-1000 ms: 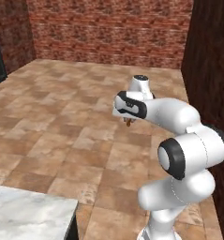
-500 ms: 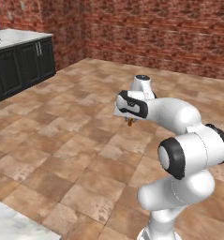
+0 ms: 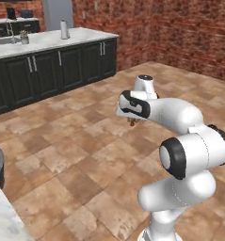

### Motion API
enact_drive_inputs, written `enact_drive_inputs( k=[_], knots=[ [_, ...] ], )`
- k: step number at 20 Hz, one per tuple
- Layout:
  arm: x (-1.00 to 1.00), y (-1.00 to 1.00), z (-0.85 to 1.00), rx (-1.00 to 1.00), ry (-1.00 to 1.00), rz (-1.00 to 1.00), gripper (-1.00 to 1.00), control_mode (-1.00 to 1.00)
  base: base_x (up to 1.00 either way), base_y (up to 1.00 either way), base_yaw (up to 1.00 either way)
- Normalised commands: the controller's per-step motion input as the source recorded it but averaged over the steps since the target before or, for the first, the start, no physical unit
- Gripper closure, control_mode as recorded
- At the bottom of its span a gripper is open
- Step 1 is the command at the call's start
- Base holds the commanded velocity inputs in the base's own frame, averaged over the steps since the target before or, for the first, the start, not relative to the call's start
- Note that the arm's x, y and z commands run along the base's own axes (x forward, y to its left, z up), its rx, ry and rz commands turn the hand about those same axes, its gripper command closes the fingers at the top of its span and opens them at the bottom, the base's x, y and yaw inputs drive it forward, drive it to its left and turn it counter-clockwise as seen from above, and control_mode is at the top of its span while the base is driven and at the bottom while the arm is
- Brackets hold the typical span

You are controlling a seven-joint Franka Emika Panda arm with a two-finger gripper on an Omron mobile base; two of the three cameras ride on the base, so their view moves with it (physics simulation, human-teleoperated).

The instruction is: Take the chicken drumsticks from the pan and place one on each plate on the dining counter.

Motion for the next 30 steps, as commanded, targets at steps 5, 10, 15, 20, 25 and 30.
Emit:
enact_drive_inputs(
  k=[5, 10, 15, 20, 25, 30],
  knots=[
    [0.00, 0.00, 0.00, 0.00, 0.00, 0.00, 1.00, 1.00, 0.72, -0.13, 0.69],
    [0.00, 0.00, 0.00, 0.00, 0.00, 0.00, 1.00, 1.00, 0.70, -0.12, 0.71],
    [0.00, 0.00, 0.00, 0.00, 0.00, 0.00, 1.00, 1.00, 0.72, -0.12, 0.68],
    [0.00, 0.00, 0.00, 0.00, 0.00, 0.00, 1.00, 1.00, 0.74, -0.10, 0.65],
    [0.00, 0.00, 0.00, 0.00, 0.00, 0.00, 1.00, 1.00, 0.72, -0.12, 0.65],
    [0.00, 0.00, 0.00, 0.00, 0.00, 0.00, 1.00, 1.00, 0.66, -0.24, 0.53]
  ],
)
